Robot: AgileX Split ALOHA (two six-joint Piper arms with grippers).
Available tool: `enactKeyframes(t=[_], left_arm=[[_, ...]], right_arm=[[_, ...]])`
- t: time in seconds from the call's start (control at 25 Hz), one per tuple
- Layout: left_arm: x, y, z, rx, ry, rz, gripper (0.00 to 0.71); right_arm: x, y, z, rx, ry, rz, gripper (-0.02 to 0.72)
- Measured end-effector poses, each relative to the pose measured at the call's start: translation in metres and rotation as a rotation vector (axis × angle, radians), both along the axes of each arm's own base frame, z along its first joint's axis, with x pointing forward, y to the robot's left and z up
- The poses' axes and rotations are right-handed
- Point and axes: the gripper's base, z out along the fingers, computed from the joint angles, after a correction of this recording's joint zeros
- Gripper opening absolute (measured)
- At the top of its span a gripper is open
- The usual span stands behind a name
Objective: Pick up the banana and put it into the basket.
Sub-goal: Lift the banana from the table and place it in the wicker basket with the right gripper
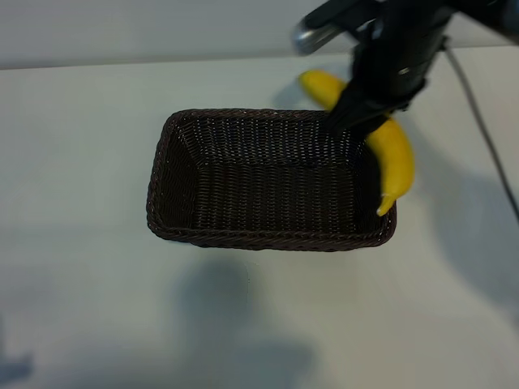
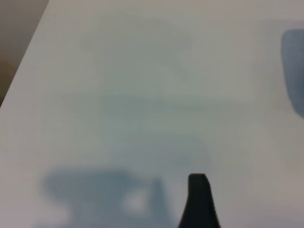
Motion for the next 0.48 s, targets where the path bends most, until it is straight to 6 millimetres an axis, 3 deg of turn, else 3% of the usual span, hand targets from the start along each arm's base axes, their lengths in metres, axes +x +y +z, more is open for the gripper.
enactKeyframes(t=[0.24,0.48], left_arm=[[0.0,0.0,0.0,0.0,0.0,0.0,0.559],[0.0,0.0,0.0,-0.001,0.0,0.0,0.559]], right_arm=[[-0.014,0.044,-0.004,-0.025,-0.132,0.404,0.425],[-0.018,0.067,-0.02,-0.066,-0.188,0.651,0.425]])
